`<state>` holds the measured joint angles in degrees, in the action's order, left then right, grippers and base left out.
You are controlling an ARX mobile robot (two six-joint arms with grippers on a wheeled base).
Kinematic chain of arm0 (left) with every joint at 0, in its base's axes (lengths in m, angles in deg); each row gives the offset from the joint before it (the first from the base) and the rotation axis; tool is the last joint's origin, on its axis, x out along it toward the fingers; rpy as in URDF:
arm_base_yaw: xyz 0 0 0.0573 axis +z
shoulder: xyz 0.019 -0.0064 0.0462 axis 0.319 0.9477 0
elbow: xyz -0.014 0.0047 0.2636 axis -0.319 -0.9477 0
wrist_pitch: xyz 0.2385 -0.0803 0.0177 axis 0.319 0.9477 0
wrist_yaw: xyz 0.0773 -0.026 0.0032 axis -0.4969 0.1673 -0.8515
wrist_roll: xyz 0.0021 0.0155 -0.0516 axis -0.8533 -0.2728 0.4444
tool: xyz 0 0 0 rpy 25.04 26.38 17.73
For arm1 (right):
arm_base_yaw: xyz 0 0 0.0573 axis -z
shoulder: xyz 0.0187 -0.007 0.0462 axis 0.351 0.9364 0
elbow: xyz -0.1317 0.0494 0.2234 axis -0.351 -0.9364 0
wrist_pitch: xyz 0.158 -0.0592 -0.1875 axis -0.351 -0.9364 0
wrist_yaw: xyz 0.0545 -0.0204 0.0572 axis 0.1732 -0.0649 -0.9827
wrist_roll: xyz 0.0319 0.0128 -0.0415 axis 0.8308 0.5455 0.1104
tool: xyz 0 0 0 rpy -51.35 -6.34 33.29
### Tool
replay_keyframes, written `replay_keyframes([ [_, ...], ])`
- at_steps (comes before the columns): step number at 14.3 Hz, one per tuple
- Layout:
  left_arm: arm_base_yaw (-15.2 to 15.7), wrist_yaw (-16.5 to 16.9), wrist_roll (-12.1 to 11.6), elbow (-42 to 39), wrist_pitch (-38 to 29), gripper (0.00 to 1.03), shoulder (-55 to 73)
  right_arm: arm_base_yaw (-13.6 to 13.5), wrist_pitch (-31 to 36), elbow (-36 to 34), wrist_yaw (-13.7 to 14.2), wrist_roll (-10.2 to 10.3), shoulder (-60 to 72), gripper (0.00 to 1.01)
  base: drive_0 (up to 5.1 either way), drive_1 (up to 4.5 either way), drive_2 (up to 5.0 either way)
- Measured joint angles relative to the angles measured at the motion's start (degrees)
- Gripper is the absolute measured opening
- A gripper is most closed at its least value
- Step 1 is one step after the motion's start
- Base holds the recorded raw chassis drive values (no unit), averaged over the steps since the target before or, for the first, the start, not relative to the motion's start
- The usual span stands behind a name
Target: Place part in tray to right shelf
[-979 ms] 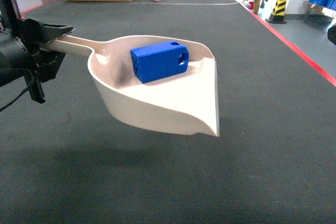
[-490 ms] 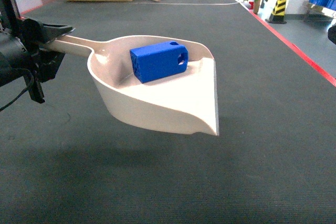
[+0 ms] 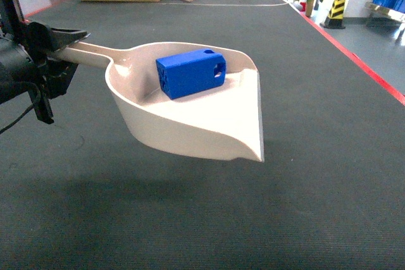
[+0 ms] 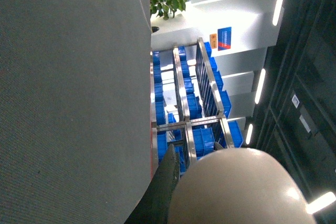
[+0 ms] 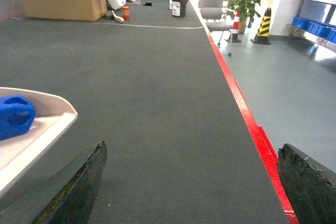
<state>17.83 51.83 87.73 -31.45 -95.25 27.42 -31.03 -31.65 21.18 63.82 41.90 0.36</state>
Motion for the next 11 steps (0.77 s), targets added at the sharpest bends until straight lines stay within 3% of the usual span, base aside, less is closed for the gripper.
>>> replay_keyframes([
  [11,0.1,-0.1,0.0,-0.1,0.1,0.14,0.0,0.0,0.0,0.0,-0.2,0.0,0.0,0.98,0.0,0.00,0.0],
])
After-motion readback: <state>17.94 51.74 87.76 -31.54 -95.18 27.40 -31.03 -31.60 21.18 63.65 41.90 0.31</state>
